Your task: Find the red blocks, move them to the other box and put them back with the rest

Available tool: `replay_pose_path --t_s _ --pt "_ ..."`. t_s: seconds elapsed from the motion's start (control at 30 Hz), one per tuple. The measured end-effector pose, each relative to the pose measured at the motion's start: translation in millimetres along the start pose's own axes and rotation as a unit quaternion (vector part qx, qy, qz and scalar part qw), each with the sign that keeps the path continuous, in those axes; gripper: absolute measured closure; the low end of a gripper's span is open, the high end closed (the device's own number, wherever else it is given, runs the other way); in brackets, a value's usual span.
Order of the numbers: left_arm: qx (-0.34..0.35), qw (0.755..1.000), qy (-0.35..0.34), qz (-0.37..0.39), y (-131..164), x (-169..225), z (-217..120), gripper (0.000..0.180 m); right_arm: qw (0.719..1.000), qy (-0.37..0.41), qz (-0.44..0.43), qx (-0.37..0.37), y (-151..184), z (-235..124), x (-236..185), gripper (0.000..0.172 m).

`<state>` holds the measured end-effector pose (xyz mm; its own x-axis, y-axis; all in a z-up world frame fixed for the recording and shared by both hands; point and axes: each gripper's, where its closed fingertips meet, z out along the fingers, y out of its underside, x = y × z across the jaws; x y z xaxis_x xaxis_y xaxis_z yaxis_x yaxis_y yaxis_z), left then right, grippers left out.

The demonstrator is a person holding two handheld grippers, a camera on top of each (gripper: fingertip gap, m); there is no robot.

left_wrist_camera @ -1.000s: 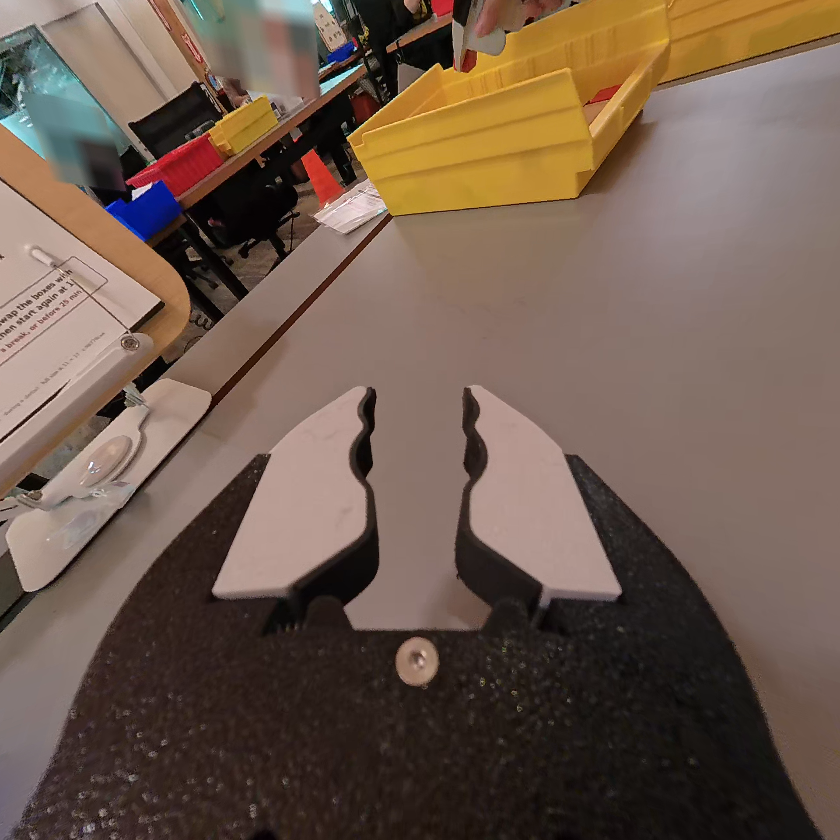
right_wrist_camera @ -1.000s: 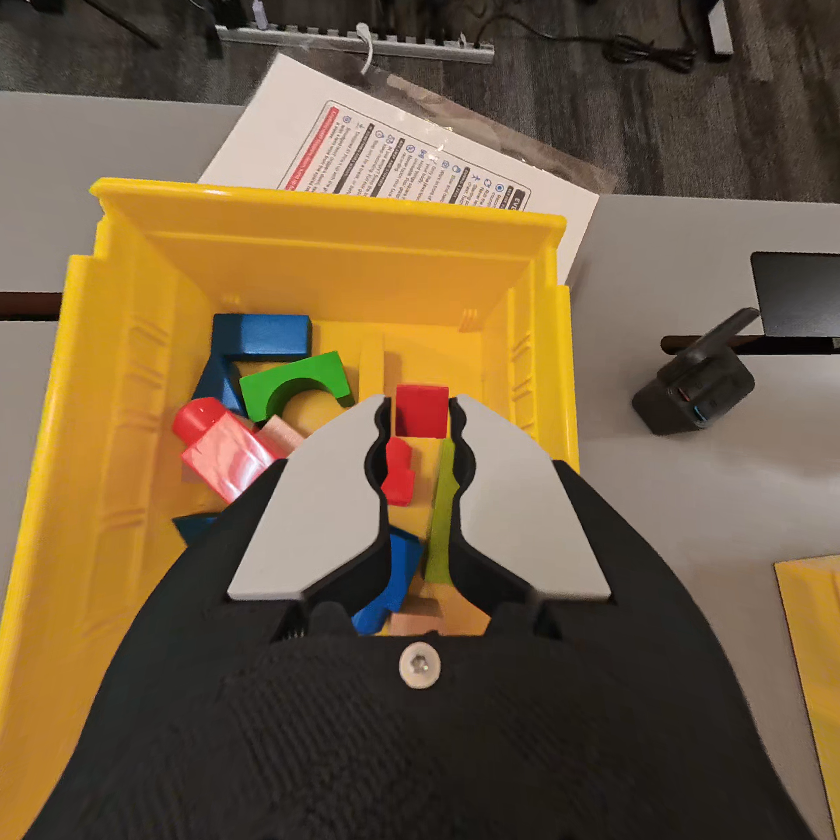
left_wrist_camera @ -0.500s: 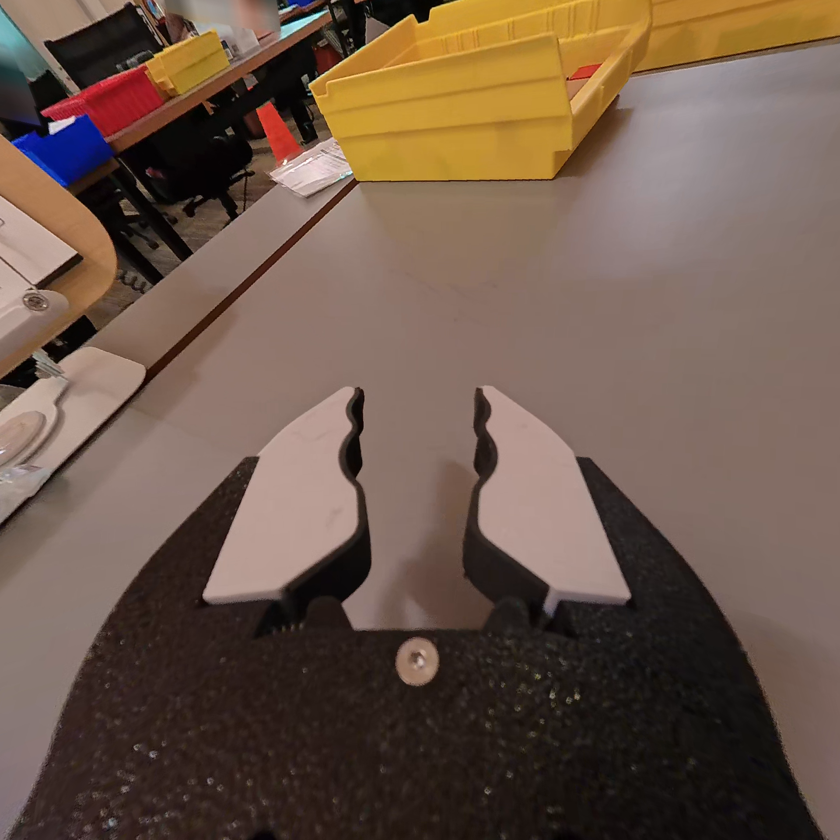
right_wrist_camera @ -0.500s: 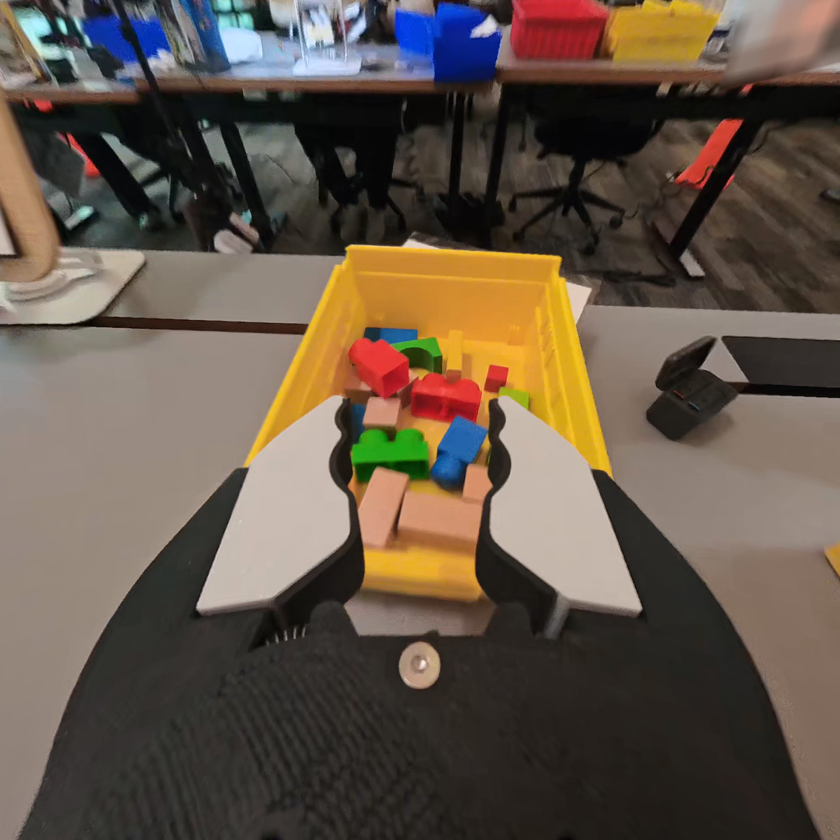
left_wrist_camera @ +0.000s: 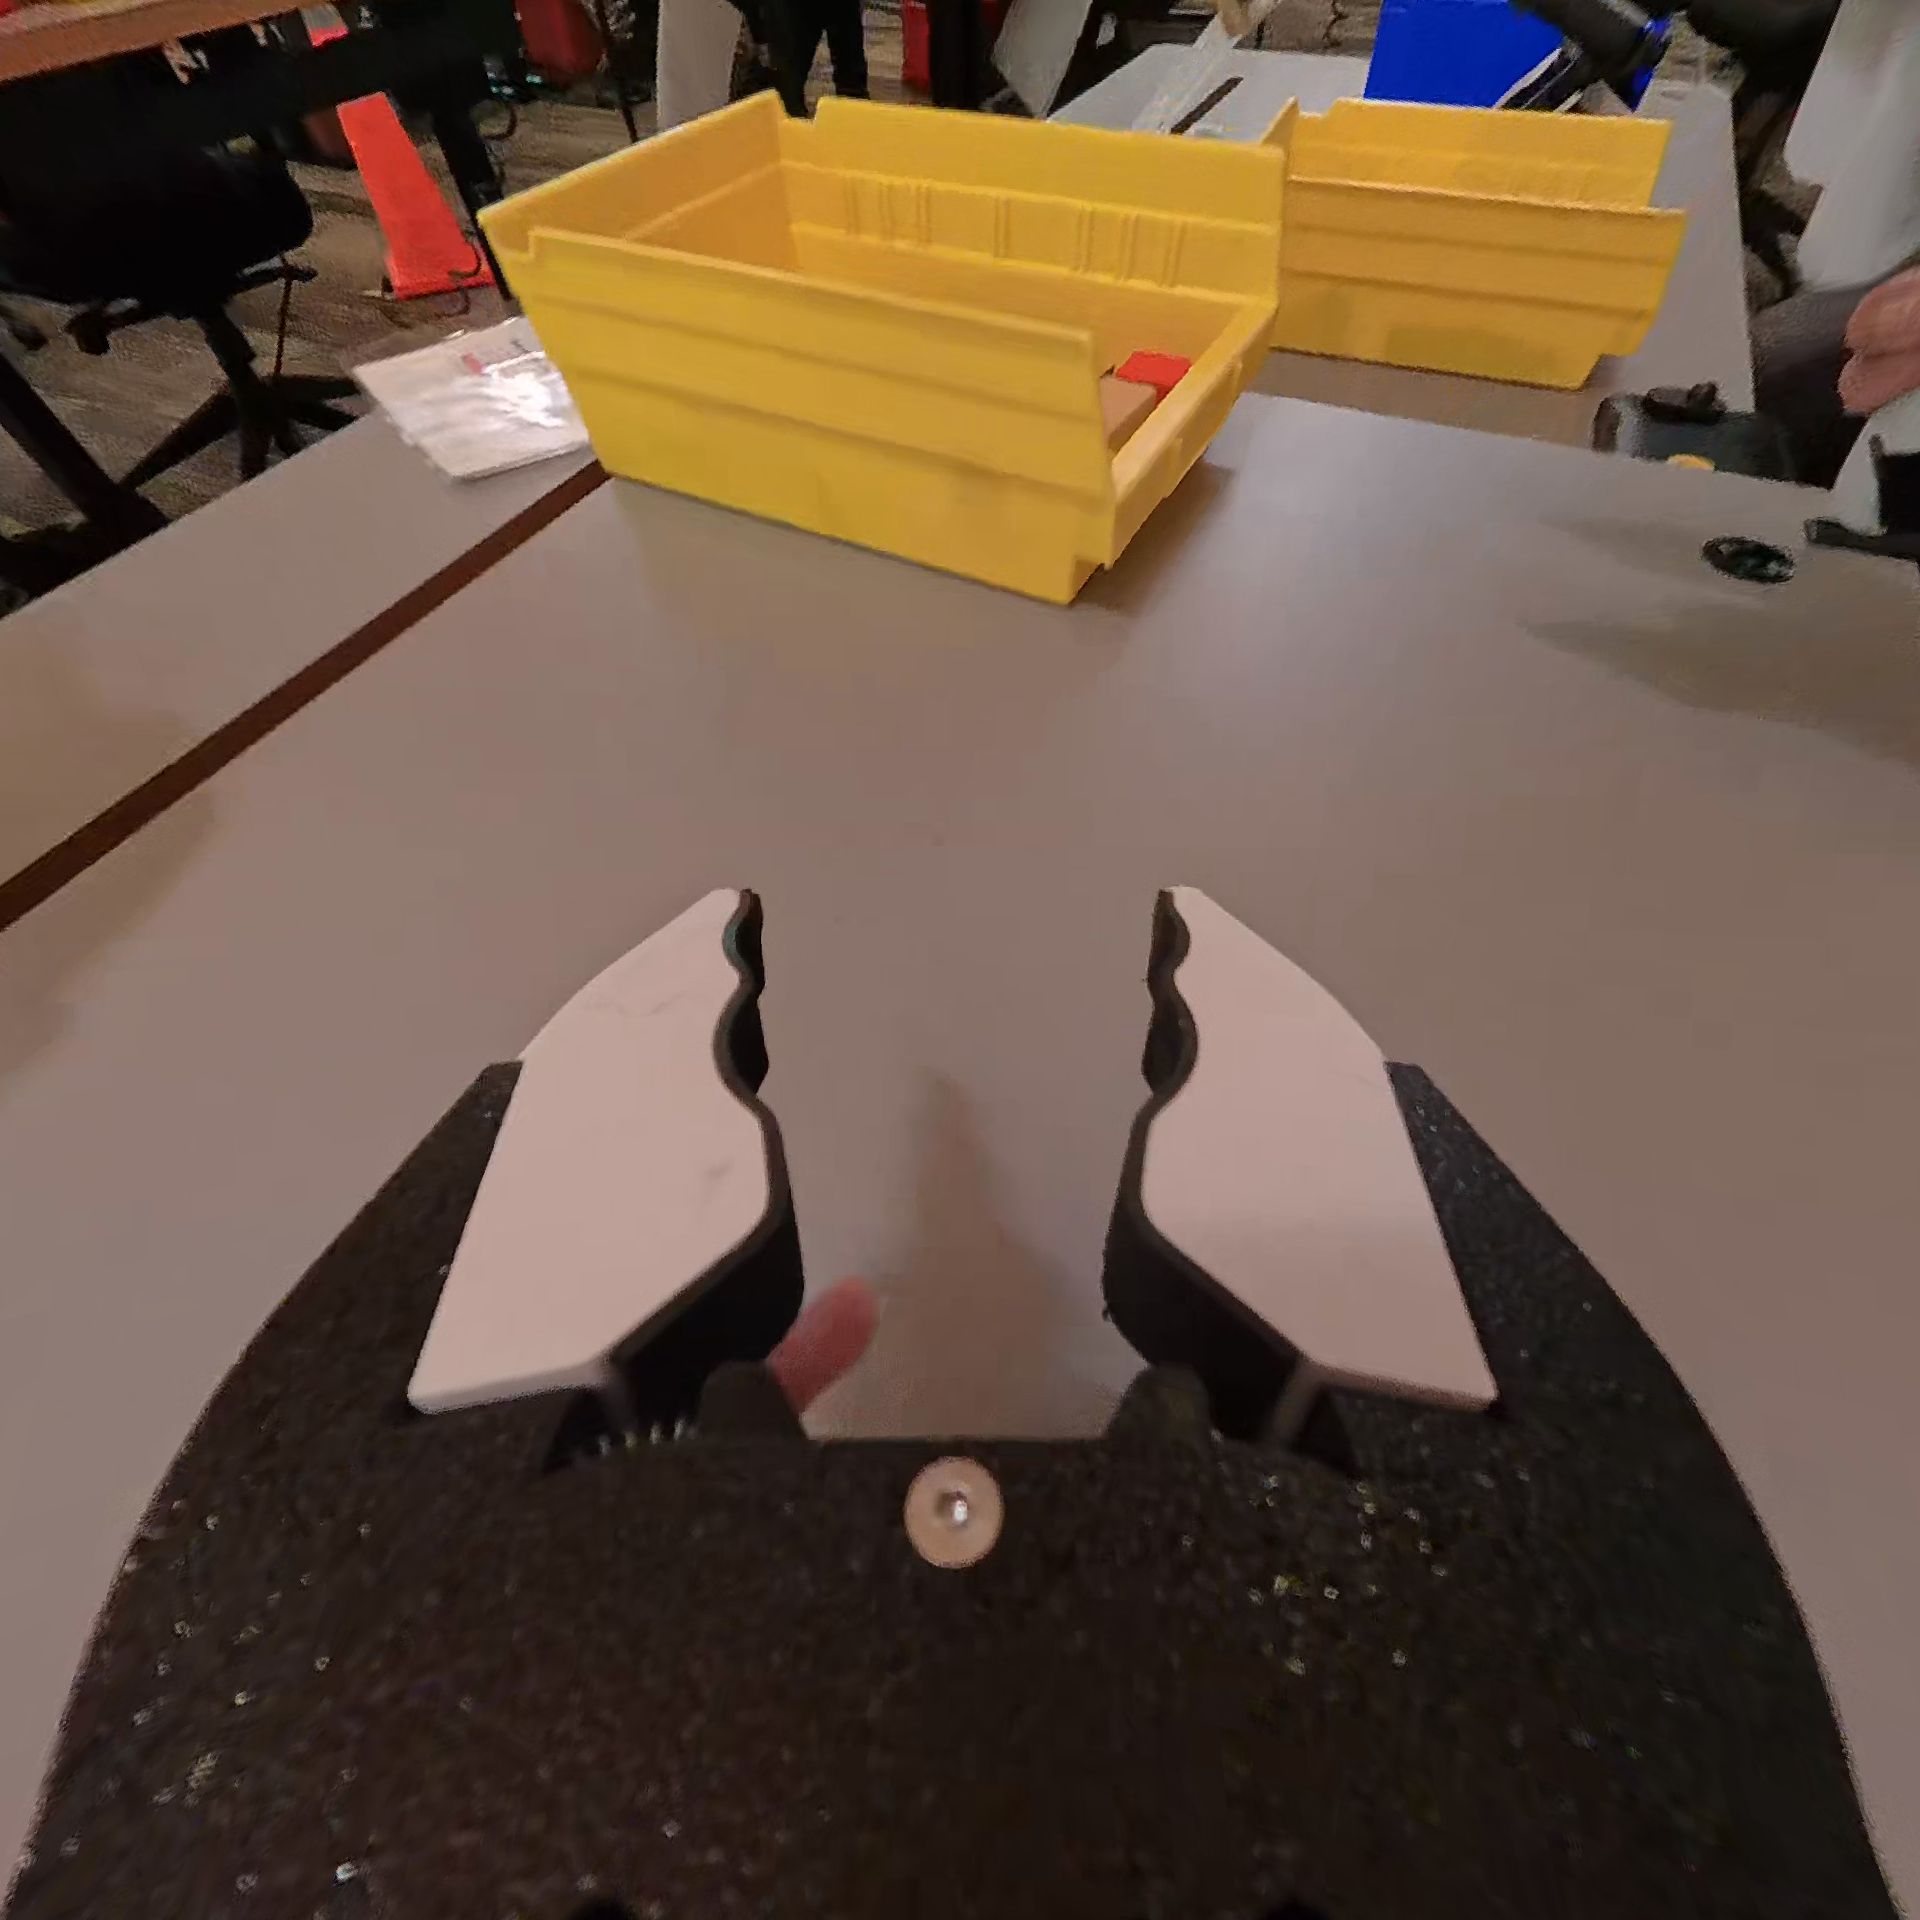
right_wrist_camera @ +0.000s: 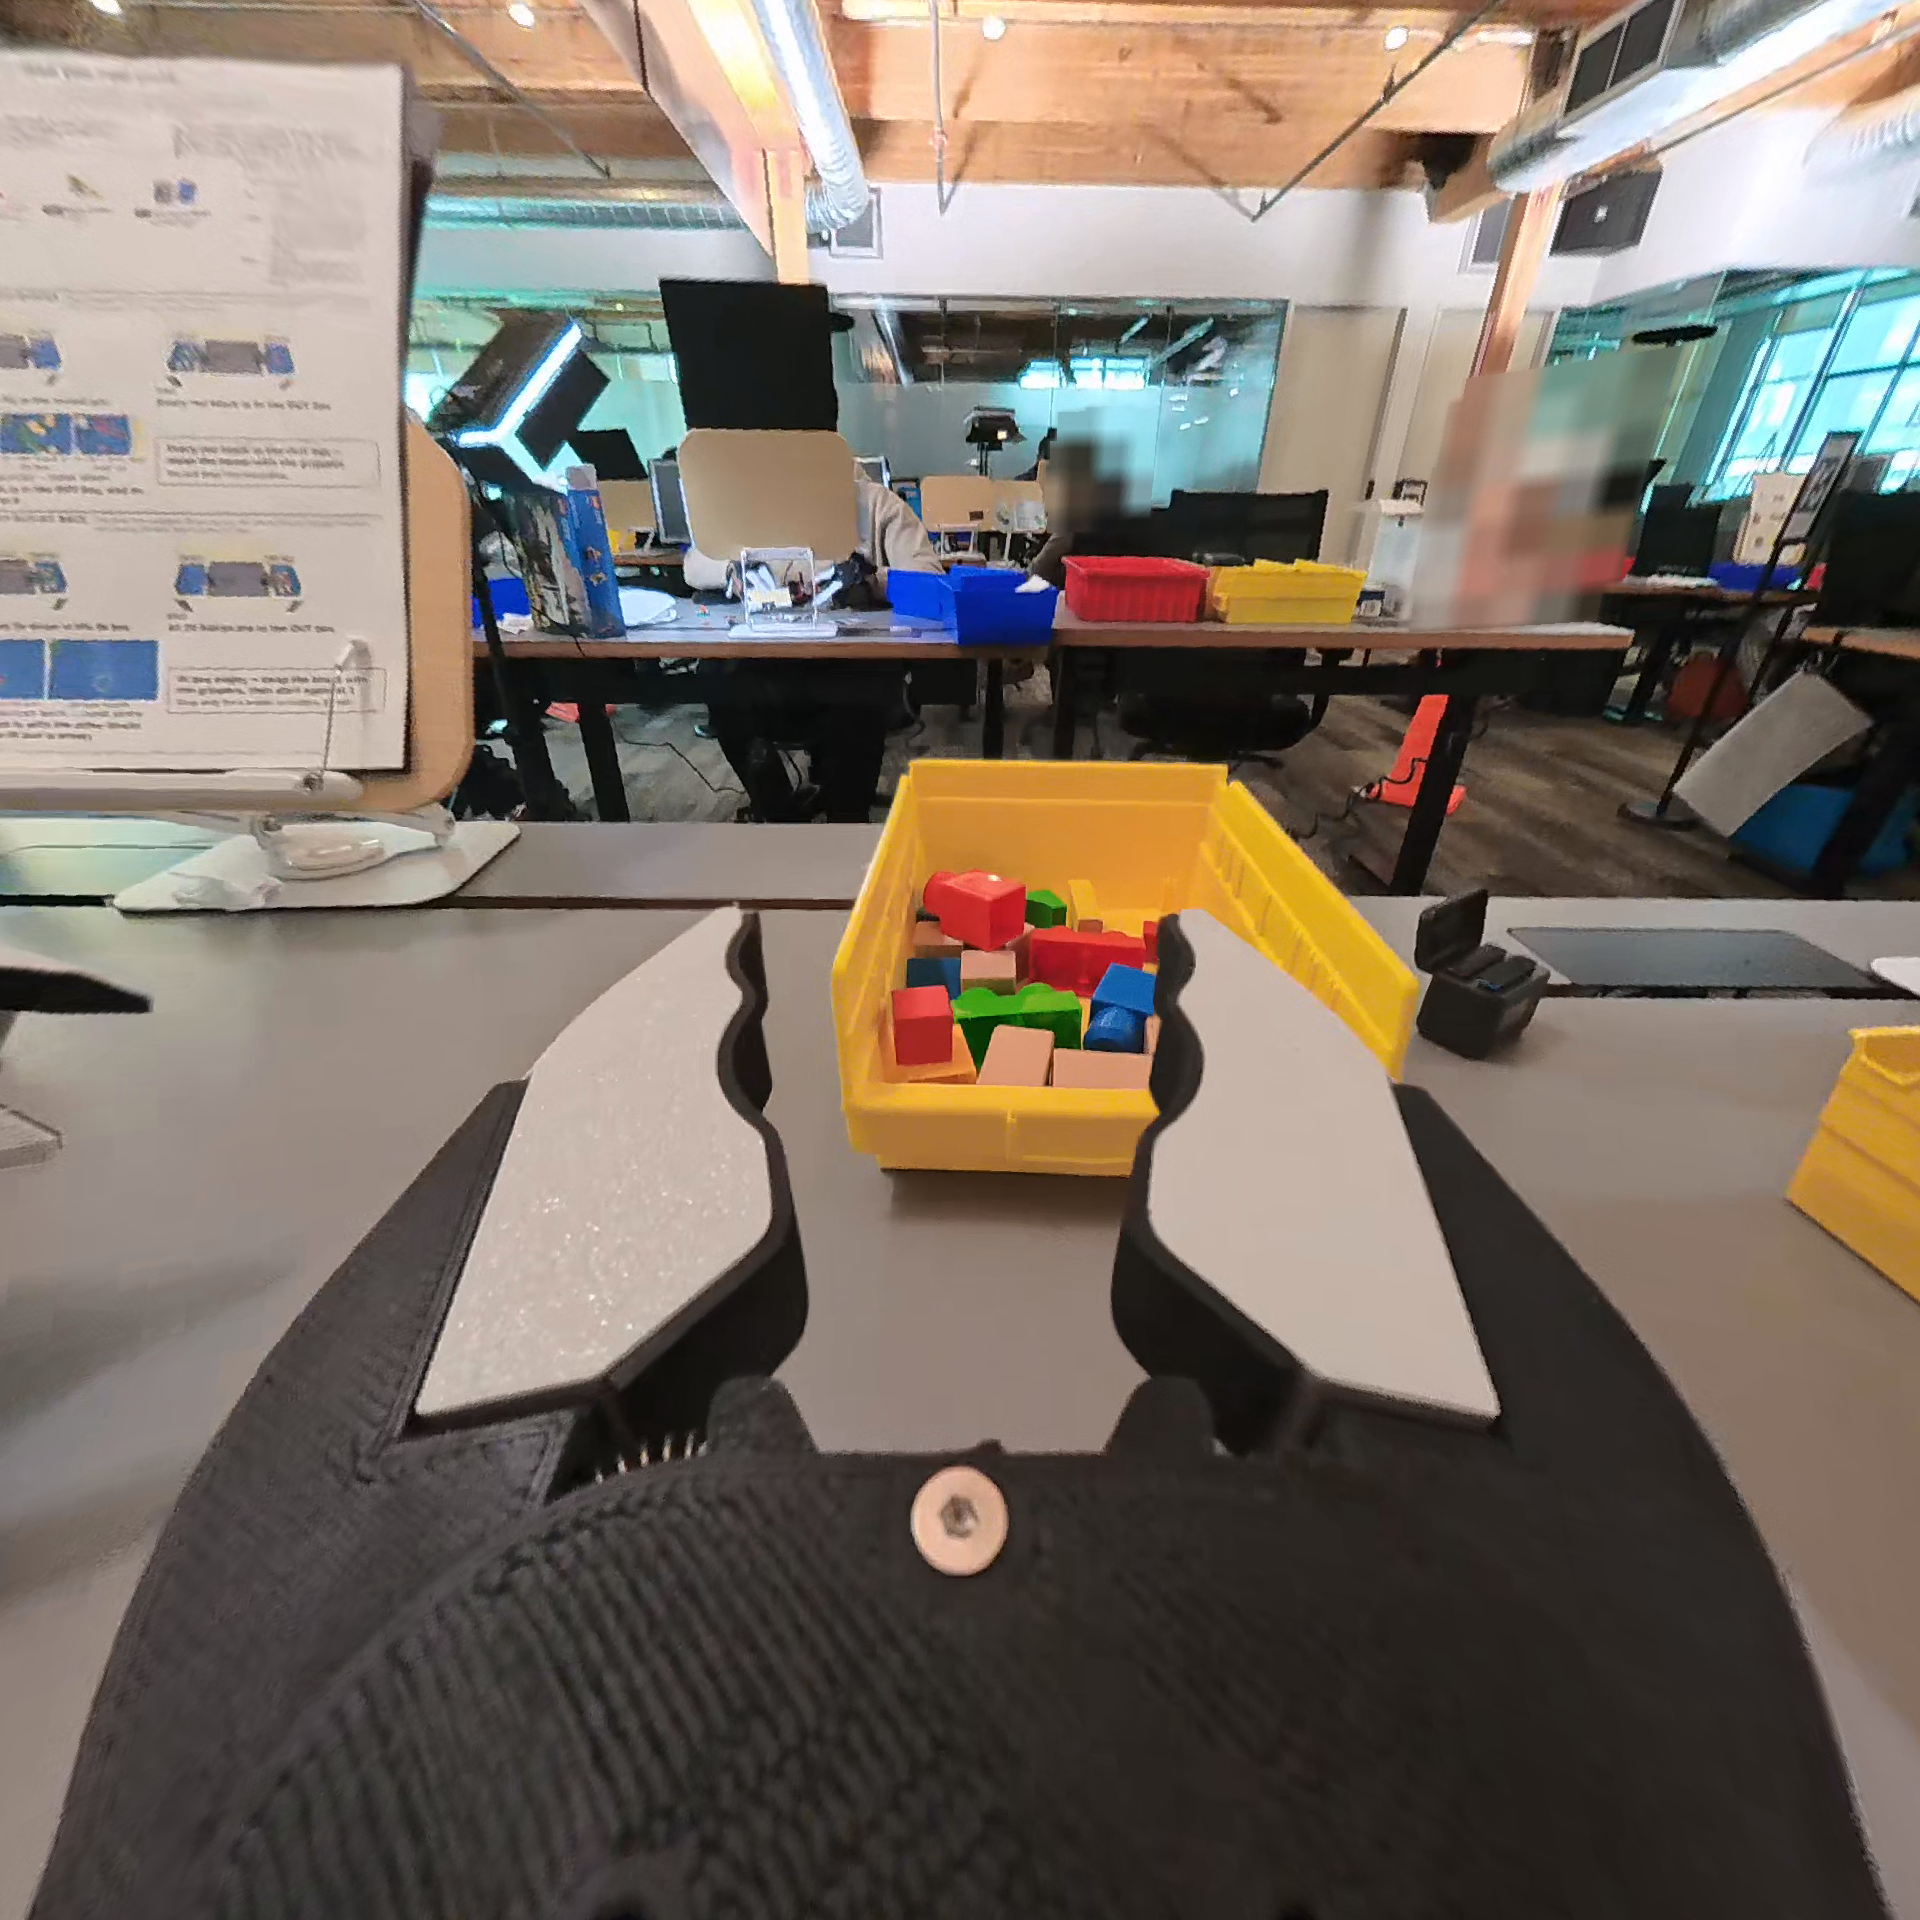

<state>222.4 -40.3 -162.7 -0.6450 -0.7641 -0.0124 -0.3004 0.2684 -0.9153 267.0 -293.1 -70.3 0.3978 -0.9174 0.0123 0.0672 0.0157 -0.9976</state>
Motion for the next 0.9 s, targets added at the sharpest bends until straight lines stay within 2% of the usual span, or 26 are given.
replay_pose_path --t_s 0.1,0.2,0.37,0.43,0.53,0.67,0.77,0.9 --pt "-0.004 0.999 0.033 -0.040 -26 11 14 0.106 1.000 0.004 0.000 0.017 -7 -5 -2 0.099" --pt "-0.039 0.992 0.065 -0.105 -46 18 34 0.102 1.000 -0.002 -0.015 0.014 -5 -8 -4 0.099" --pt "-0.104 0.965 0.084 -0.227 -77 17 85 0.097 1.000 0.013 -0.016 0.012 -6 -12 11 0.102" --pt "-0.119 0.956 0.091 -0.252 -90 17 108 0.098 0.999 0.026 -0.016 0.019 -7 -15 19 0.105" --pt "-0.169 0.953 0.050 -0.247 -97 4 146 0.096 0.999 0.032 -0.019 0.005 0 -17 25 0.106" --pt "-0.252 0.940 -0.041 -0.227 -96 -27 190 0.093 0.999 0.033 -0.021 0.002 3 -18 29 0.106" --pt "-0.306 0.916 -0.107 -0.238 -91 -52 216 0.097 0.999 0.026 -0.019 -0.005 7 -17 29 0.106" --pt "-0.330 0.891 -0.138 -0.279 -86 -64 245 0.100 1.000 0.011 -0.012 -0.014 13 -15 27 0.106"
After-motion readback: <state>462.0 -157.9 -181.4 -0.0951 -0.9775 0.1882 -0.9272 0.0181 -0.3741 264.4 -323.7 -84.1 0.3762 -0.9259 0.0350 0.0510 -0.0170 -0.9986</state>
